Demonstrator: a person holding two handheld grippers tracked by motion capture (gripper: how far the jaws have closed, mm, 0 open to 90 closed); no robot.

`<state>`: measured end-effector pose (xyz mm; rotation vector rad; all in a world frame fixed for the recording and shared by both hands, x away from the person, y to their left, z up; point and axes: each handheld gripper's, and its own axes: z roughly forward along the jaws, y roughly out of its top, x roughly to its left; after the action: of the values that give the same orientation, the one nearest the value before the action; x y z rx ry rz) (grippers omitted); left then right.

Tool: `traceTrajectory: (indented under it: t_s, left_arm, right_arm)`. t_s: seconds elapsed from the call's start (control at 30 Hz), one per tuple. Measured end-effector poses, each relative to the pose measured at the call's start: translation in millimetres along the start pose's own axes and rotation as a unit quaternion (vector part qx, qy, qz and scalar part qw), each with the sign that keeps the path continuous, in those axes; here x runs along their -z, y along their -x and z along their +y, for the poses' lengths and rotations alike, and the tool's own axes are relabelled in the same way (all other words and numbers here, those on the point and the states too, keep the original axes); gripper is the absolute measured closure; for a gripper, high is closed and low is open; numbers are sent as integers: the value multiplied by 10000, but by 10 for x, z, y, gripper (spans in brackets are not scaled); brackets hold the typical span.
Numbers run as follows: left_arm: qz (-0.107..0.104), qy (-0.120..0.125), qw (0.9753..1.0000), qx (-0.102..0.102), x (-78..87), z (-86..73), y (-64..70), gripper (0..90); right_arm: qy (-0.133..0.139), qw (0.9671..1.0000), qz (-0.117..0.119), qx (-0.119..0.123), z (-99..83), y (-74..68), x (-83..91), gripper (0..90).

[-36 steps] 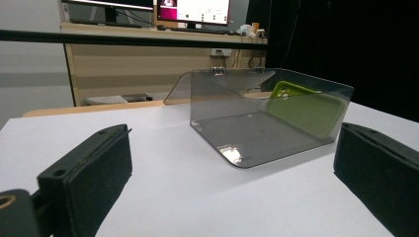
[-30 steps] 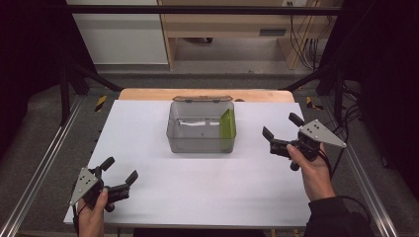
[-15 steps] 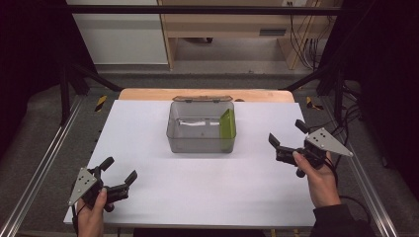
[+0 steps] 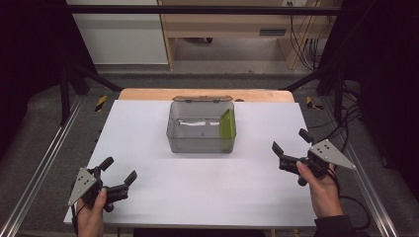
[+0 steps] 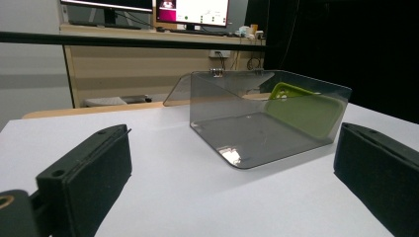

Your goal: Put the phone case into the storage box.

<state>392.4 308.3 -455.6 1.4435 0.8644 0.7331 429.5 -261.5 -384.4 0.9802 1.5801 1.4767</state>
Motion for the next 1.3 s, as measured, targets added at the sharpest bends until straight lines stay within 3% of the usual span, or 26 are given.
traceTrajectory:
  t_s: [0.7, 1.3]
  left_arm:
    - [-9, 24, 10000, -2, 18, 7, -7, 10]
    - [-88, 25, 10000, -5, 35, 17, -2, 10]
  right_arm:
    - [-59, 10000, 16, 51, -230, -40, 153, 29]
    - [-172, 9998, 34, -46, -490, -87, 240, 31]
